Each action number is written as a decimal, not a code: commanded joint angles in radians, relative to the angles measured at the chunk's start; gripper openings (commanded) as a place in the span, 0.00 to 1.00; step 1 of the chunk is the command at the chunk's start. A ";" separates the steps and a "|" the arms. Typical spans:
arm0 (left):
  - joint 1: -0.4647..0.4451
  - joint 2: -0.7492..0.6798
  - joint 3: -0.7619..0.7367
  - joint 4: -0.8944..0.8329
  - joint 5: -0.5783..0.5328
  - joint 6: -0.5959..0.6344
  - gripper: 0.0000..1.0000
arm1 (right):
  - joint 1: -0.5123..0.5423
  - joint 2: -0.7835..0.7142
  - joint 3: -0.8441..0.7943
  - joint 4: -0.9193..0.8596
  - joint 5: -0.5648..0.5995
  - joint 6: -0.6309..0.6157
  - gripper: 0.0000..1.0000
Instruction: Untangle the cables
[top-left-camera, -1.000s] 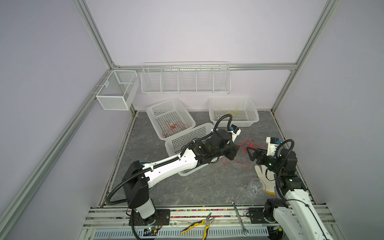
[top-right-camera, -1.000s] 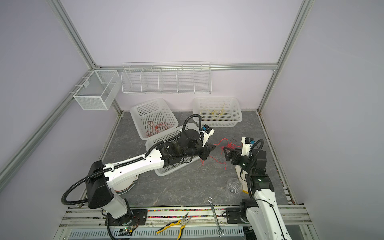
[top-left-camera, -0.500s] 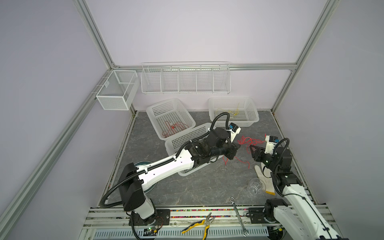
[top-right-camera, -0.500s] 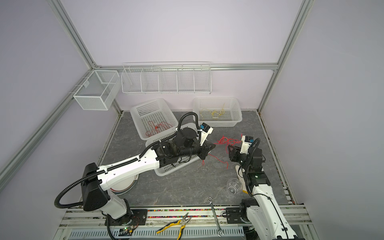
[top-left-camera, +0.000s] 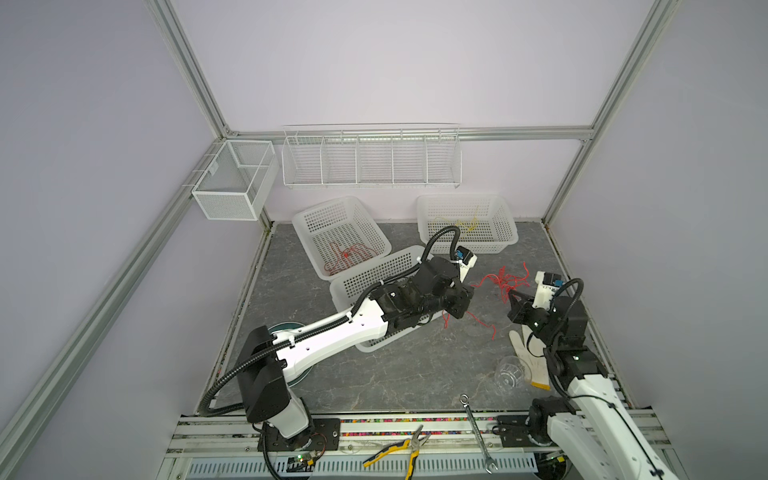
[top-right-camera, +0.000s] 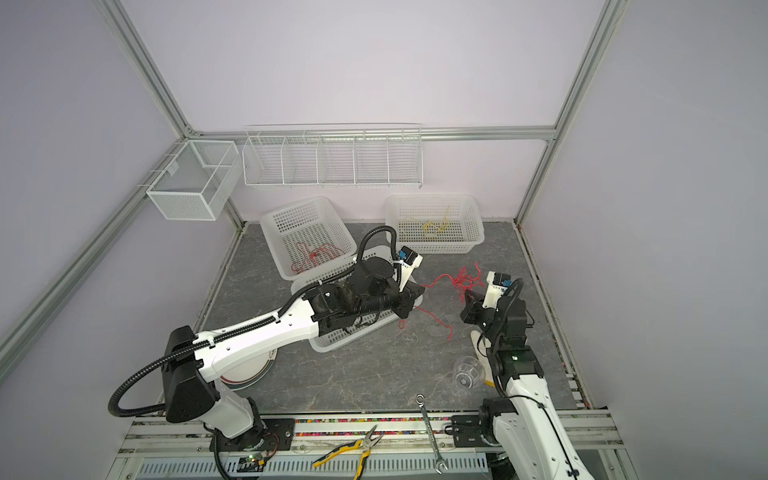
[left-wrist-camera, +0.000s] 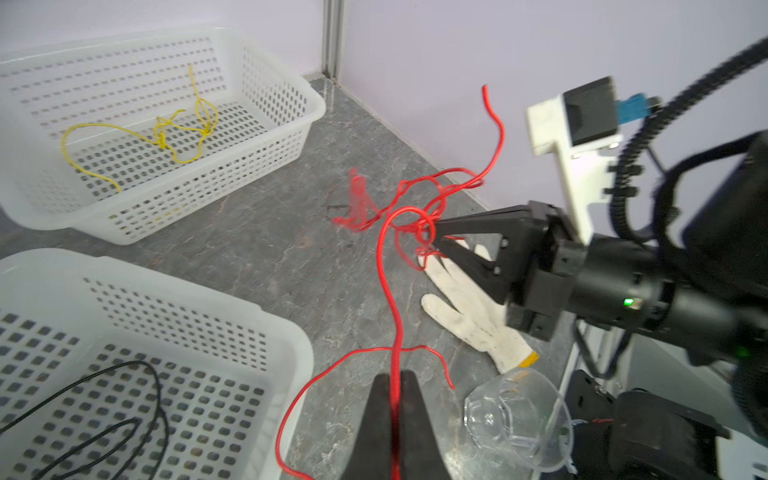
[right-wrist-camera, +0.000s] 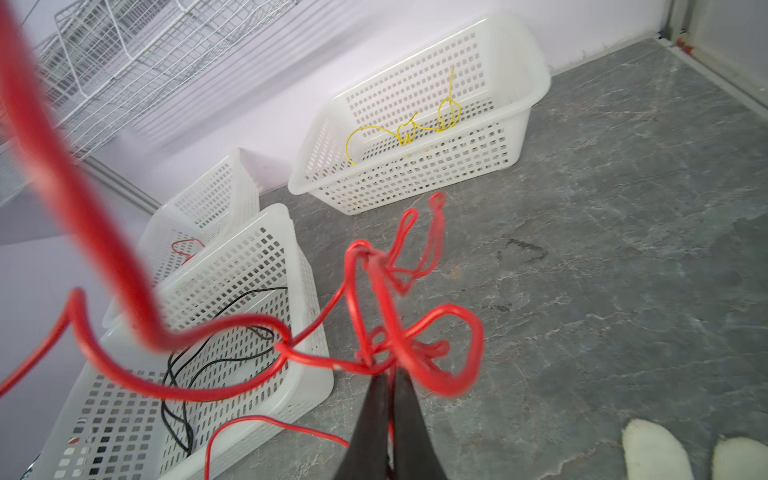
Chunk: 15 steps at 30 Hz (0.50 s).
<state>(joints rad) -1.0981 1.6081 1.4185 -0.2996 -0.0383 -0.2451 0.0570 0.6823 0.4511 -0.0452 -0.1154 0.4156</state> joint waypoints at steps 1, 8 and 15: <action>0.016 -0.022 -0.036 -0.080 -0.095 0.021 0.00 | 0.002 -0.042 0.038 -0.122 0.120 0.005 0.06; 0.021 -0.057 -0.120 -0.156 -0.193 0.024 0.00 | -0.005 -0.077 0.109 -0.272 0.254 0.001 0.06; 0.021 -0.072 -0.154 -0.277 -0.317 0.041 0.00 | -0.026 -0.062 0.179 -0.318 0.293 -0.010 0.06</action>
<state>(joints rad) -1.0870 1.5684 1.2823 -0.4587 -0.2264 -0.2119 0.0528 0.6147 0.5911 -0.3336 0.0677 0.4171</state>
